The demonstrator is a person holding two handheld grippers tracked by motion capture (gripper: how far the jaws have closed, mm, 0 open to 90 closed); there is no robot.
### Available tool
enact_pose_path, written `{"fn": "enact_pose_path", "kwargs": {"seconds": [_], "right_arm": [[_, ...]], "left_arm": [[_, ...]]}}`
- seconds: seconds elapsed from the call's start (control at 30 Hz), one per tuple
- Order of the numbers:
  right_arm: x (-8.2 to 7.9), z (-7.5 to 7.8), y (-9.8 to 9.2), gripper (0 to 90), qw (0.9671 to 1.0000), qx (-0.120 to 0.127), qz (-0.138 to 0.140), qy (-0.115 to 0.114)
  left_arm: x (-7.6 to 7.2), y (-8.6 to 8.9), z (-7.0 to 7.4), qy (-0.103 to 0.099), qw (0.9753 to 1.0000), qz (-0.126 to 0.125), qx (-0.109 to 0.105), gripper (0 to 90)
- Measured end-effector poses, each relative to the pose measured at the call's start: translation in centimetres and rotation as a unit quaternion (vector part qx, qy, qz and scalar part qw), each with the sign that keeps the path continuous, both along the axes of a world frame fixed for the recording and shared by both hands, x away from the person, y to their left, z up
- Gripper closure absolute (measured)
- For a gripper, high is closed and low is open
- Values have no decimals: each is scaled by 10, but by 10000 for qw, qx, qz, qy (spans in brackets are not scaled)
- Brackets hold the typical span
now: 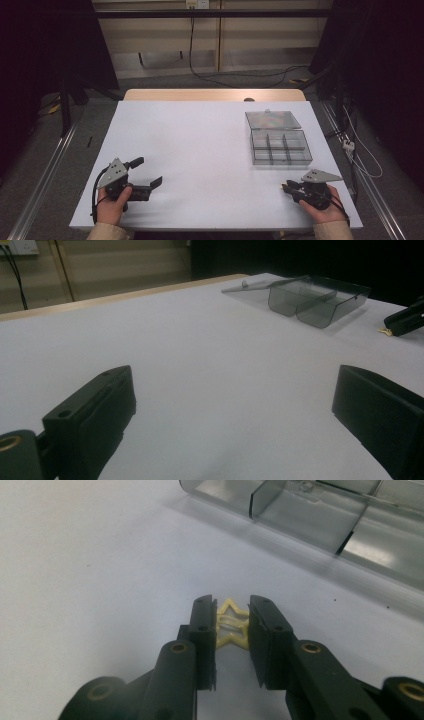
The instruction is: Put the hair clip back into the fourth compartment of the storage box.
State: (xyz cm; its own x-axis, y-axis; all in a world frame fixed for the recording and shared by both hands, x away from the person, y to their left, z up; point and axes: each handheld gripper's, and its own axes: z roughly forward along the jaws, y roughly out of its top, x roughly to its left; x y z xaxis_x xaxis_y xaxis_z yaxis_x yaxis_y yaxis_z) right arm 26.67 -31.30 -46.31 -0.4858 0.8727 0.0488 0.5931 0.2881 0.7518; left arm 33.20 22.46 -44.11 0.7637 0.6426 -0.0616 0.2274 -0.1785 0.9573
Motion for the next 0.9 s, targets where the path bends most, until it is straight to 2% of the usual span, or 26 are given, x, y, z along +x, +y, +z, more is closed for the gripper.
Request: {"fn": "enact_pose_path", "kwargs": {"seconds": [0.37,0.9], "right_arm": [[5,1,1,739,9999,133,68,20],[9,14,3,739,9991,392,152,-104]], "left_arm": [[0,1,0,9,10000,10,-9,36],[0,1,0,26,10000,11,-15,36]]}}
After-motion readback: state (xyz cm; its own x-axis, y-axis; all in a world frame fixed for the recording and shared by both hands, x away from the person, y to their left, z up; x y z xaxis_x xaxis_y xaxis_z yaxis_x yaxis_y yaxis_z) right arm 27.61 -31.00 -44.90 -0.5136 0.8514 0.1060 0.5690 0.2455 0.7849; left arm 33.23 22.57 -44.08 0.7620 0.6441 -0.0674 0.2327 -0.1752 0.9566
